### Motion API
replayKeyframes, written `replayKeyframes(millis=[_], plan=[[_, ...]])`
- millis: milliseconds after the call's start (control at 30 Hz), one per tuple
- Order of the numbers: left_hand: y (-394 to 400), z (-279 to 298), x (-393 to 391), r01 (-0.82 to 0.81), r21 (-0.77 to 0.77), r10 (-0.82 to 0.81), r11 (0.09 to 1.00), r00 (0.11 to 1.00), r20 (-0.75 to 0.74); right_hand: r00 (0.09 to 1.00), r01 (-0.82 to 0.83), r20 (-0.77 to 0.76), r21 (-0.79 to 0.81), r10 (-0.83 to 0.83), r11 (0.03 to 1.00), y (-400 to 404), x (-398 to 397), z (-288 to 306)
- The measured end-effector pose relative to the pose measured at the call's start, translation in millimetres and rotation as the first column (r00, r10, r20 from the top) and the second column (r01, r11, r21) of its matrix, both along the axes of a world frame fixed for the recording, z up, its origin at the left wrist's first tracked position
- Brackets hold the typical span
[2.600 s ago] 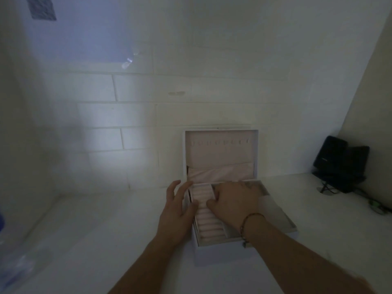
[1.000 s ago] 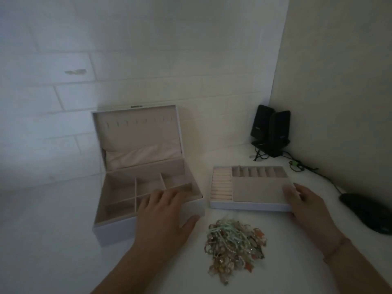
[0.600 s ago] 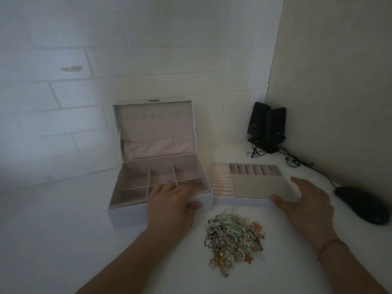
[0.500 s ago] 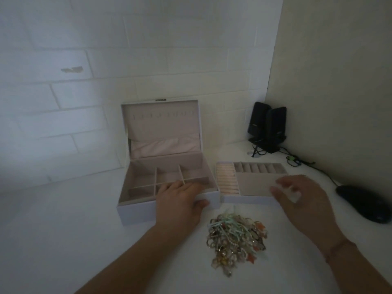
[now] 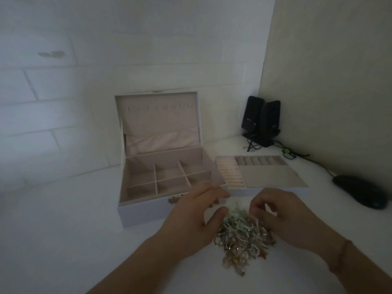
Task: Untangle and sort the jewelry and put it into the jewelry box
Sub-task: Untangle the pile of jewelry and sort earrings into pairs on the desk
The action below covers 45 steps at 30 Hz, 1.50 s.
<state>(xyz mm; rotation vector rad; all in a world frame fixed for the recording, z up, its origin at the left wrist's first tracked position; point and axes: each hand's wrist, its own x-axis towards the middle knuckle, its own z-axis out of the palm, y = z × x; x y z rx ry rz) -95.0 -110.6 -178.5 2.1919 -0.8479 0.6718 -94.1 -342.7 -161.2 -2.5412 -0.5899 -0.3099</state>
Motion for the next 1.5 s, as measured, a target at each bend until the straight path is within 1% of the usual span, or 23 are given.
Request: replayKeyframes(millis=[67,133,167,233,267,333,433,467,500,567,600,633,700,767,833,900,967,1033,1067,1167,1333,1433,1500], plan=[[-2,-1,0,0.022,-0.057,-0.026,0.998,0.997,-0.078,0.999,-0.024,0.043,0.145,0.018,0.989,5,-1,7],[-6,-1,-3,0.044,-0.180,-0.085,0.983,0.970,-0.228,0.995,-0.087,0.066,0.318,0.069,0.944,18,-5,19],[-9,1,-5,0.061,-0.261,-0.144,0.963,0.939,-0.311,0.992,-0.124,0.078,0.372,0.102,0.920,26,-8,27],[-15,5,-8,0.094,-0.410,-0.282,0.907,0.859,-0.427,0.985,-0.164,0.113,0.404,0.129,0.900,41,-11,40],[-17,6,-8,0.111,-0.467,-0.339,0.877,0.832,-0.438,0.985,-0.155,0.136,0.397,0.110,0.905,47,-11,44],[-17,8,-7,0.125,-0.548,-0.391,0.827,0.829,-0.401,0.982,-0.116,0.183,0.380,0.049,0.918,54,-9,46],[-11,12,-6,0.042,-0.657,-0.361,0.753,0.861,-0.358,0.978,-0.087,0.207,0.462,-0.012,0.883,53,-5,35],[-8,14,-4,-0.007,-0.689,-0.346,0.725,0.861,-0.373,0.983,-0.065,0.185,0.444,-0.021,0.893,49,-3,30],[-4,16,-2,-0.048,-0.714,-0.340,0.698,0.856,-0.390,0.987,-0.040,0.157,0.363,-0.018,0.931,44,-2,24],[3,18,0,-0.067,-0.746,-0.383,0.662,0.826,-0.414,0.995,0.013,0.093,0.088,-0.021,0.996,31,-1,14],[5,19,0,-0.061,-0.753,-0.419,0.655,0.800,-0.429,0.997,0.035,0.066,-0.030,-0.033,0.999,27,0,11],[5,20,0,-0.058,-0.750,-0.446,0.659,0.773,-0.452,0.998,0.047,0.040,-0.097,-0.043,0.994,24,1,8],[4,19,-1,-0.066,-0.707,-0.450,0.704,0.729,-0.515,0.999,0.042,-0.015,-0.125,-0.044,0.991,25,3,5],[2,17,-1,-0.079,-0.657,-0.416,0.749,0.716,-0.560,0.998,0.004,-0.064,-0.114,-0.011,0.994,26,3,6],[2,15,0,-0.093,-0.615,-0.377,0.783,0.715,-0.588,0.996,-0.013,-0.085,-0.012,0.012,1.000,24,2,10],[1,12,0,-0.081,-0.592,-0.367,0.802,0.714,-0.596,0.998,0.029,-0.052,0.176,-0.021,0.984,24,0,18],[-3,12,-3,-0.053,-0.609,-0.412,0.791,0.689,-0.596,0.999,0.037,-0.013,0.408,-0.035,0.912,27,-1,25],[-8,13,-5,-0.022,-0.629,-0.461,0.777,0.661,-0.593,0.999,-0.038,0.010,0.604,0.040,0.796,37,-6,32],[-10,13,-5,-0.005,-0.623,-0.469,0.782,0.654,-0.593,0.996,-0.084,0.026,0.663,0.090,0.744,42,-9,35],[-13,10,-7,0.077,-0.606,-0.498,0.792,0.657,-0.567,0.977,-0.188,0.075,0.755,0.201,0.628,53,-16,36],[-10,13,-9,0.175,-0.564,-0.495,0.807,0.722,-0.483,0.963,-0.233,0.142,0.868,0.229,0.438,63,-22,42],[-8,15,-11,0.175,-0.622,-0.520,0.763,0.739,-0.429,0.957,-0.244,0.142,0.866,0.252,0.436,63,-24,42],[-5,20,-14,0.120,-0.706,-0.527,0.698,0.754,-0.393,0.976,-0.179,0.088,0.842,0.199,0.508,59,-21,35]])
